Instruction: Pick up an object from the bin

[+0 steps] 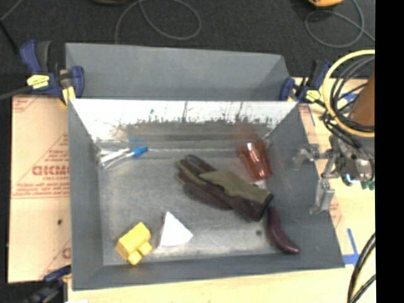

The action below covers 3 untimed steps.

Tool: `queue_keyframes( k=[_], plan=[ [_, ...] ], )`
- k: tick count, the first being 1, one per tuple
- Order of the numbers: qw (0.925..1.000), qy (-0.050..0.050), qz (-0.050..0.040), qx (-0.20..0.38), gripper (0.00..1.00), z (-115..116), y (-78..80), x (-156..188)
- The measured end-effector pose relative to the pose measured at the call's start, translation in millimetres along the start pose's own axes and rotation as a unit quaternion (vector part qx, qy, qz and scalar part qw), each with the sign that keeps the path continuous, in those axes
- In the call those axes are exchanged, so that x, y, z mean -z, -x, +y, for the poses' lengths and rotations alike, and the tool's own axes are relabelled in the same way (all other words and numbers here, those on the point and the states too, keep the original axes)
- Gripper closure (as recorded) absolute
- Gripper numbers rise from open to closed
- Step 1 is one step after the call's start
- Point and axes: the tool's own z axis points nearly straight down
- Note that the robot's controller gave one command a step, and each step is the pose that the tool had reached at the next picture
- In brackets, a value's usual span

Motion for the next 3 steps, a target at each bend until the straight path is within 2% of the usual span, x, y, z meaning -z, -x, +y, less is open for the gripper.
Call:
queue_keyframes(
  k=[1, 2, 3],
  plan=[
    [1.0, -0.001, -0.004, 0.002, 0.0, 1, 1.6, 4],
    [0.9999, -0.002, -0.0062, 0.013, 0.0, 35, 6.5, -43],
    [0.9999, -0.001, -0.0051, 0.011, 0.0, 71, -2.2, -84]
  ],
)
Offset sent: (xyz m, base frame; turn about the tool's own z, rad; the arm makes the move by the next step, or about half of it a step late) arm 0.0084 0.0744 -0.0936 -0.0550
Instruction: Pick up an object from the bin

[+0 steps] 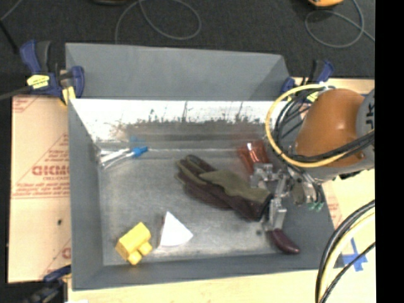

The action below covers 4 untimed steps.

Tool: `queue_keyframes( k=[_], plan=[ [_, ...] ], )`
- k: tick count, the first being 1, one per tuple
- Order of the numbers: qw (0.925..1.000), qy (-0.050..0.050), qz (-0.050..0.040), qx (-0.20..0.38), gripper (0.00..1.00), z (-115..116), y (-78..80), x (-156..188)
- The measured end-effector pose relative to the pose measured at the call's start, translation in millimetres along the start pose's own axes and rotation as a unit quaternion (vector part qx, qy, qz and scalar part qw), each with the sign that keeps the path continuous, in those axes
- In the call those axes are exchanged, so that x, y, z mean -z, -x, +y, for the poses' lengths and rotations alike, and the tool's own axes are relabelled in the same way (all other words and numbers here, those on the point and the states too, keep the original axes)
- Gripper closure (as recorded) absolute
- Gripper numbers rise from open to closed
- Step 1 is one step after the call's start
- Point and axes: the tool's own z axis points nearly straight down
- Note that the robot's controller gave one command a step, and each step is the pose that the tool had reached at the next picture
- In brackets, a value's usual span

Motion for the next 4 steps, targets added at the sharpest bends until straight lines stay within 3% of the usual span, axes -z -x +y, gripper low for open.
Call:
queue_keyframes(
  k=[1, 2, 3, 4],
  plan=[
    [1.0, -0.001, -0.0022, 0.003, 0.0, -6, -8.8, -29],
    [0.999, 0.0, -0.0006, -0.045, 1.0, 5, -2.5, -49],
    [0.999, -0.001, -0.0004, -0.044, 0.0, 5, -2.6, -49],
    [0.9991, -0.001, -0.0003, -0.043, 0.0, 5, -2.6, -49]
  ],
)
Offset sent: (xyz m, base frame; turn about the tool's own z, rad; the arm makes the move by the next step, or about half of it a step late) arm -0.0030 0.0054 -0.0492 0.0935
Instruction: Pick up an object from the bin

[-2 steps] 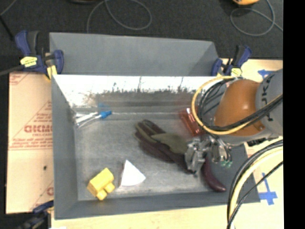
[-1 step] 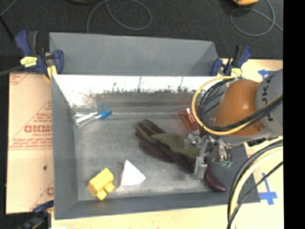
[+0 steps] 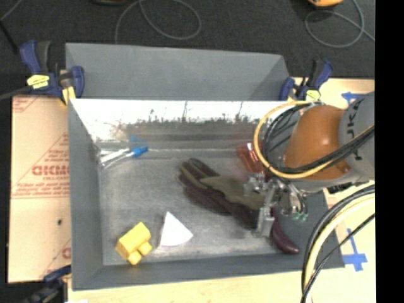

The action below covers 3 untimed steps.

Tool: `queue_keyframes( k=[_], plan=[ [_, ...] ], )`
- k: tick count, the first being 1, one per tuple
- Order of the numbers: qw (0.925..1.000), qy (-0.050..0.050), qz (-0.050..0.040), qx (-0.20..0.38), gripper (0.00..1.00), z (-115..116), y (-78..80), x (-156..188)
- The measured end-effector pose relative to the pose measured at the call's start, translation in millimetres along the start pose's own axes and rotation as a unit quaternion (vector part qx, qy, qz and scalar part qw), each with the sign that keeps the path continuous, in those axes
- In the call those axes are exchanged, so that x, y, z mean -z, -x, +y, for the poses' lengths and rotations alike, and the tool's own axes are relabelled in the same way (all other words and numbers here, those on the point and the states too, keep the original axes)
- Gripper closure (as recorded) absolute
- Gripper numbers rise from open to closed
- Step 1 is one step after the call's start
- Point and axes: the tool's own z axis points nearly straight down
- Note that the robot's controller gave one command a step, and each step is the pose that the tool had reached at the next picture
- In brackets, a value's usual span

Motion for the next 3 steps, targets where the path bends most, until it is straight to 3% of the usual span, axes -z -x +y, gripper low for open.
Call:
queue_keyframes(
  k=[1, 2, 3],
  plan=[
    [0.9996, 0.0, -0.0033, -0.026, 1.0, 4, -0.4, -41],
    [0.9997, -0.001, -0.0033, -0.026, 1.0, 4, -0.4, -41],
    [0.9994, -0.001, -0.0046, -0.033, 1.0, -1, 3.8, 71]
  ],
)
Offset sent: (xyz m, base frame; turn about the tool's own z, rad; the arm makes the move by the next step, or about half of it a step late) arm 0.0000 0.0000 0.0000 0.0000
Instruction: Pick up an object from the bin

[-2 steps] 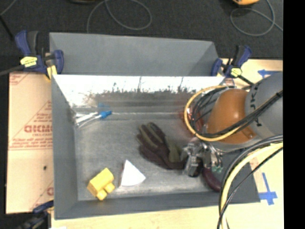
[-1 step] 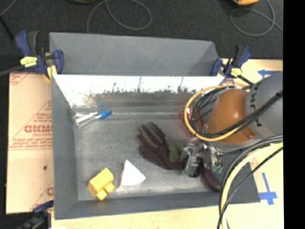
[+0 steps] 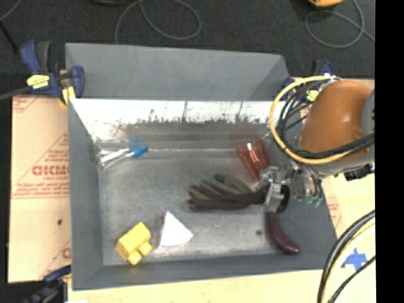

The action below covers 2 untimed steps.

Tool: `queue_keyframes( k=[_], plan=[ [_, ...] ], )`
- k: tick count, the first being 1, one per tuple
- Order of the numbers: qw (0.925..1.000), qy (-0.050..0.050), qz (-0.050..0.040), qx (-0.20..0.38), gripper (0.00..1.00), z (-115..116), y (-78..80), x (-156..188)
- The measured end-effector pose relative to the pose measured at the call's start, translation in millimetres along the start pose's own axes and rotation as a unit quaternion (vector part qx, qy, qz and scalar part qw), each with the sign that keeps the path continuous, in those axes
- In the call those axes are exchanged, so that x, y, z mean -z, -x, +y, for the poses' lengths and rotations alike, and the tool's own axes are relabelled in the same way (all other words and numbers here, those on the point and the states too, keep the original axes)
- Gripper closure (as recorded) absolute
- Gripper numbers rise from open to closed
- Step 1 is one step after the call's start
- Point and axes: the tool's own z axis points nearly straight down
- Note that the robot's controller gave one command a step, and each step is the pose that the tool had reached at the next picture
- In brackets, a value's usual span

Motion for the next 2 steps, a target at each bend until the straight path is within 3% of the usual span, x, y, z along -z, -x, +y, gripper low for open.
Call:
queue_keyframes(
  k=[1, 2],
  plan=[
    [1.0, 0.0, 0.0001, 0.0, 1.0, 0, 0.0, 0],
    [1.0, 0.0, -0.0018, -0.001, 1.0, -4, 9.2, 102]
  ],
)
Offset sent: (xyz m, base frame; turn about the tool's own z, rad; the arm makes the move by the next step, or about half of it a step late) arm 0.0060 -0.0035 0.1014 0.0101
